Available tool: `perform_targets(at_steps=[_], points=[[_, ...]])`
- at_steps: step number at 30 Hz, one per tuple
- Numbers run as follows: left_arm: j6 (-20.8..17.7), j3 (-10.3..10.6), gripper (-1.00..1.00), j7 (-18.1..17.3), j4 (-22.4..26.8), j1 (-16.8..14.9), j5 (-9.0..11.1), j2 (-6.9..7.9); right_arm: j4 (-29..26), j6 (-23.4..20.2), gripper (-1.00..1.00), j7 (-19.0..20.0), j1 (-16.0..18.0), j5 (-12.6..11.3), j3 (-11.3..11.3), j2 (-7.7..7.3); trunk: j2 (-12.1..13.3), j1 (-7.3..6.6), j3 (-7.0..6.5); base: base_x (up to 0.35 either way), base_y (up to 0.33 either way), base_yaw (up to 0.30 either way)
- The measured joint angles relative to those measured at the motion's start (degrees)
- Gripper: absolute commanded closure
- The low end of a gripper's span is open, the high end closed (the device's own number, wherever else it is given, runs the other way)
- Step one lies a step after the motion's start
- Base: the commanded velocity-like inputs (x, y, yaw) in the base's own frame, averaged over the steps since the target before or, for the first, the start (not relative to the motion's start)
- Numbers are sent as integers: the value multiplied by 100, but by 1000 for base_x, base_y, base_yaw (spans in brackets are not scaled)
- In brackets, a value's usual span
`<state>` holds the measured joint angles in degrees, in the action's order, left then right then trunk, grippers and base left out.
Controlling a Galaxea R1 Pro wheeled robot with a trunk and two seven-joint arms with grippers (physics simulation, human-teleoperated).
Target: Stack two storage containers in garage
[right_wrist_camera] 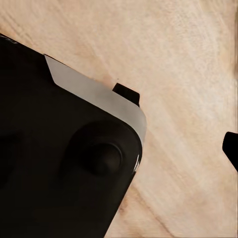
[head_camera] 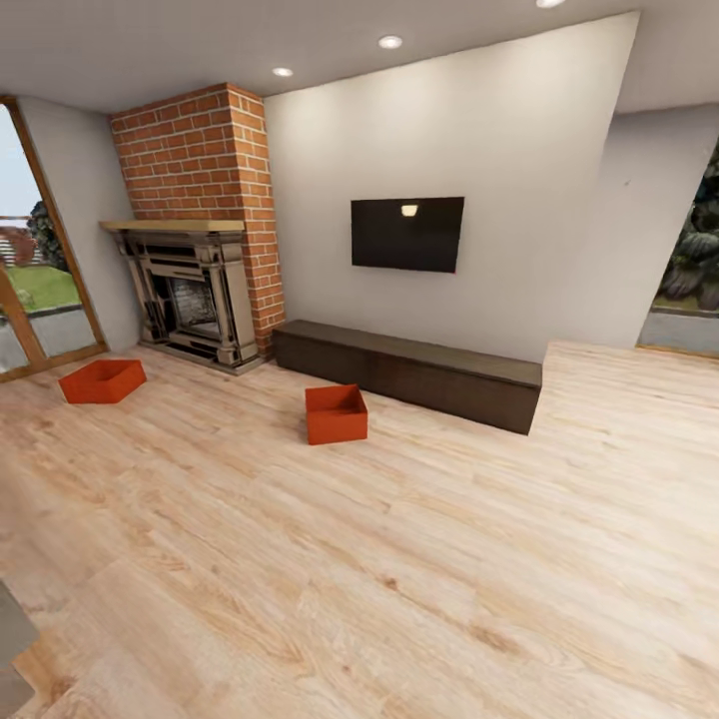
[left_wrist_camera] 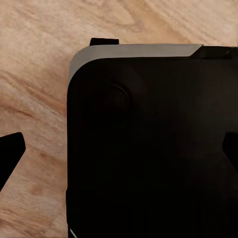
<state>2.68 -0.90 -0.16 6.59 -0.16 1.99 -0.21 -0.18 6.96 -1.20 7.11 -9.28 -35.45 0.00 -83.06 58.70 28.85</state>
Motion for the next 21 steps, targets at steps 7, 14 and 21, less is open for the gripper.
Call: perform_targets(at_steps=[7, 14, 21], points=[[0, 0, -100, 0, 0, 0, 0, -4, -1, -1, -100, 1, -1, 0, 0, 3, 0, 0, 0, 322, 0, 267], [-1, 0, -100, 0, 1, 0, 0, -4, 1, 8, -100, 5, 1, 2, 0, -4, 0, 0, 0, 322, 0, 169], [-11, 0, -100, 0, 1, 0, 0, -4, 2, 11, -100, 6, 0, 8, 0, -8, 0, 0, 0, 322, 0, 8]])
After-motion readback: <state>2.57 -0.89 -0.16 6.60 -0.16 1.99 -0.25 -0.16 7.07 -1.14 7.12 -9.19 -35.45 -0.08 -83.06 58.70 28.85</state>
